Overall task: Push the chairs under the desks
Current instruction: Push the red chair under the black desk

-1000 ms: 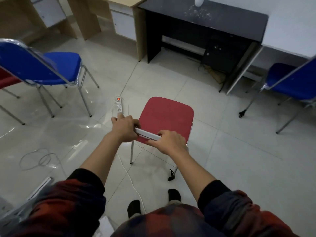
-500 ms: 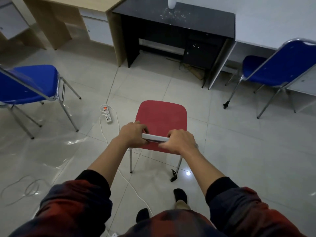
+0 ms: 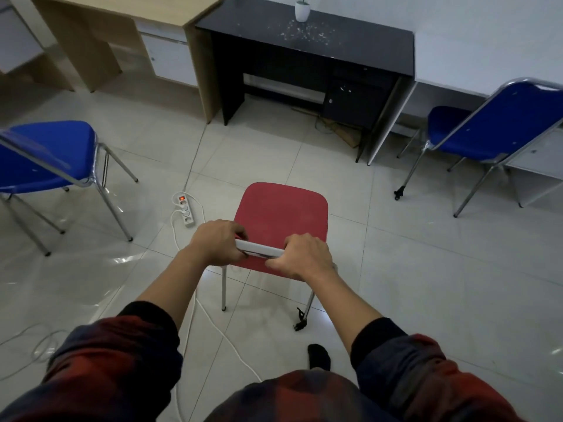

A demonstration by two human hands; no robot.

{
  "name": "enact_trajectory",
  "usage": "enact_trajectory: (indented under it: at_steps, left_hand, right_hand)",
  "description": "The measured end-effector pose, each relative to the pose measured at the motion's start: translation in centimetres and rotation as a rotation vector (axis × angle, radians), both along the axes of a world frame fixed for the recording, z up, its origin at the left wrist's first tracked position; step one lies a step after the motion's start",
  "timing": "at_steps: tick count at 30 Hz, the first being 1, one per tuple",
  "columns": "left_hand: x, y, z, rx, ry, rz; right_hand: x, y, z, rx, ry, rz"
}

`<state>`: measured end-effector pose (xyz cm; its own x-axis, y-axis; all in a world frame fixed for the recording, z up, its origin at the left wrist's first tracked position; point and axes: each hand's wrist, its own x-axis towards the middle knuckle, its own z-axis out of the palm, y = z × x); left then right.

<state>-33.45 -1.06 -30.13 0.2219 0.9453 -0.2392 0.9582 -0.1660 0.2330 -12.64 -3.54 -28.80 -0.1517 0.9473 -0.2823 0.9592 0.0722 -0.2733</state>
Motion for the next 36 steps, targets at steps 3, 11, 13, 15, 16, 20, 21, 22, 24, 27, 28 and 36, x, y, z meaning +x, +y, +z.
enact_trajectory:
  at_steps: [3,11,13,15,16,20,21,22,24,27,28,36]
  left_hand:
    - [1.1,0.2,0.4,0.018,-0.012,0.031]
    - [6.0,0.3,-0.9,0.009,0.0,-0.005]
    - [5.3,0.7,-0.7,0.0,-0.01,-0.024]
    - [4.6,1.2,-0.7,0.004,-0.011,-0.038]
    - [4.2,1.5,-0.7,0.011,-0.01,-0.037]
    - [3.4,2.2,-0.7,0.0,-0.014,-0.034]
    - [3.4,2.3,-0.6,0.0,-0.009,-0.032]
    - [3.4,2.4,-0.7,0.003,-0.005,-0.023]
    - [3.8,2.6,-0.6,0.018,0.002,0.001]
    - [5.1,2.9,-0.4,0.039,0.014,0.029]
    - [5.4,3.0,-0.4,0.038,0.018,0.032]
    - [6.3,3.3,0.0,0.036,0.027,0.058]
  right_hand:
    - [1.2,0.8,0.4,0.013,0.026,0.009]
    - [6.3,1.6,-0.1,-0.003,0.009,0.024]
    - [5.8,1.9,0.0,0.015,0.008,0.032]
    - [5.0,2.2,0.0,0.024,0.013,0.035]
    - [4.7,2.3,-0.1,0.028,0.011,0.034]
    - [3.9,2.9,-0.4,0.04,0.013,0.05]
    - [3.9,3.0,-0.4,0.041,0.019,0.057]
    - [4.0,3.2,-0.4,0.043,0.028,0.065]
    - [4.4,3.6,-0.2,0.049,0.031,0.073]
    - [5.4,4.3,0.2,0.052,0.033,0.074]
    - [5.6,4.5,0.3,0.053,0.034,0.075]
    - [6.5,5.0,1.1,0.048,0.045,0.073]
